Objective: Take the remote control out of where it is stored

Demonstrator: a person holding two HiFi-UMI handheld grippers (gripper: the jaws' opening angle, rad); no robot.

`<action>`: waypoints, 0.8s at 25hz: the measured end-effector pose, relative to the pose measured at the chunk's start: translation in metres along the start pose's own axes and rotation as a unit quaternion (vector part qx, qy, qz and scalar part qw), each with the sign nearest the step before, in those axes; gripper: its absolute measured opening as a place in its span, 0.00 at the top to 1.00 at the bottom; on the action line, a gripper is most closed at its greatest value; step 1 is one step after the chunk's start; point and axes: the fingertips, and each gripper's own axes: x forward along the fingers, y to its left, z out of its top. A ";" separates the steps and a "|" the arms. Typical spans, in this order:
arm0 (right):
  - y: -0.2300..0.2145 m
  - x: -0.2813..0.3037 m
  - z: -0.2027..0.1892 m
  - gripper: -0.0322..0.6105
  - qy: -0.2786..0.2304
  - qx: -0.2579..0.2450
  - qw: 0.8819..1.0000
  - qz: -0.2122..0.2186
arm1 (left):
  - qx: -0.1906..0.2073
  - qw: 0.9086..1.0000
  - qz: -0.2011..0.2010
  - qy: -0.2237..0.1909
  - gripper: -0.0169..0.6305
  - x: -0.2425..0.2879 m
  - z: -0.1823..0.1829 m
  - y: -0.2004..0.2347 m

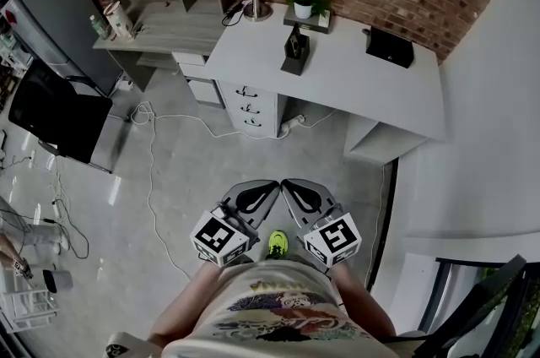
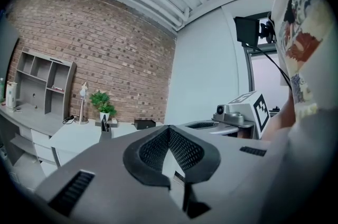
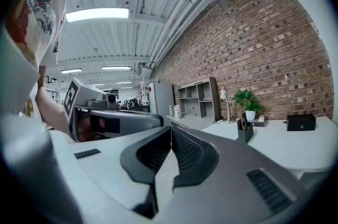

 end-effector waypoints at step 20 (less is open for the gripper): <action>-0.077 0.039 0.010 0.94 0.008 0.003 1.000 -0.012 | -0.007 1.000 -0.011 -0.008 0.97 0.068 0.010 0.056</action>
